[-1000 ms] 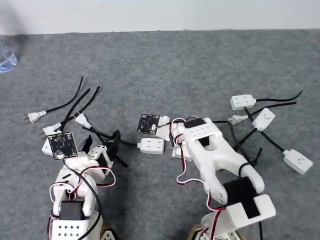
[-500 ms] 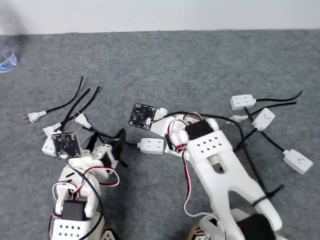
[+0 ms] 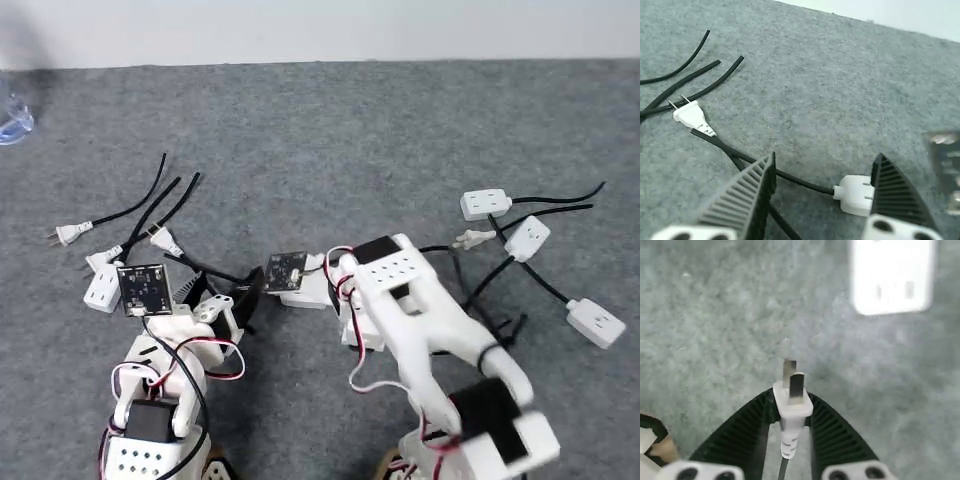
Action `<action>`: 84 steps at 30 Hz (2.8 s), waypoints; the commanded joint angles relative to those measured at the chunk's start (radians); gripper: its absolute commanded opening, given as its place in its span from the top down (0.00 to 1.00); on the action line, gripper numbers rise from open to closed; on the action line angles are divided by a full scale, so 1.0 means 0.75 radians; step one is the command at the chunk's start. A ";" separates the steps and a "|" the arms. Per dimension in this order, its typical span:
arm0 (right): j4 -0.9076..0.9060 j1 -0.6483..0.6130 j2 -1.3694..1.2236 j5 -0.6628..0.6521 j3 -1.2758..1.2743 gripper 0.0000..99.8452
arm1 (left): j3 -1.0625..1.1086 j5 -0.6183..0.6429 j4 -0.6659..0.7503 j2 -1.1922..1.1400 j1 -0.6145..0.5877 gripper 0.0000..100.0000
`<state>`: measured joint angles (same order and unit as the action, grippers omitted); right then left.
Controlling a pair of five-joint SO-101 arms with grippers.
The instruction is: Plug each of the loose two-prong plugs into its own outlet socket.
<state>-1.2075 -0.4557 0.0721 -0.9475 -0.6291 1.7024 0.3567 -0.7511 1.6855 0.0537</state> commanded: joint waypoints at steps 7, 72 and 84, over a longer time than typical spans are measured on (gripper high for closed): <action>0.138 0.003 -0.021 0.102 0.018 0.68 | -0.015 -0.016 -0.004 0.006 0.008 0.71; 0.077 0.032 0.169 0.029 -0.020 0.88 | -0.015 -0.016 -0.041 0.006 0.016 0.71; 0.306 -0.011 -0.003 0.092 -0.108 0.88 | -0.015 -0.016 -0.041 0.008 0.018 0.71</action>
<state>-0.9989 -0.4419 0.0783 -0.8892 -0.7181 1.7024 0.3567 -0.7787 1.6855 0.0614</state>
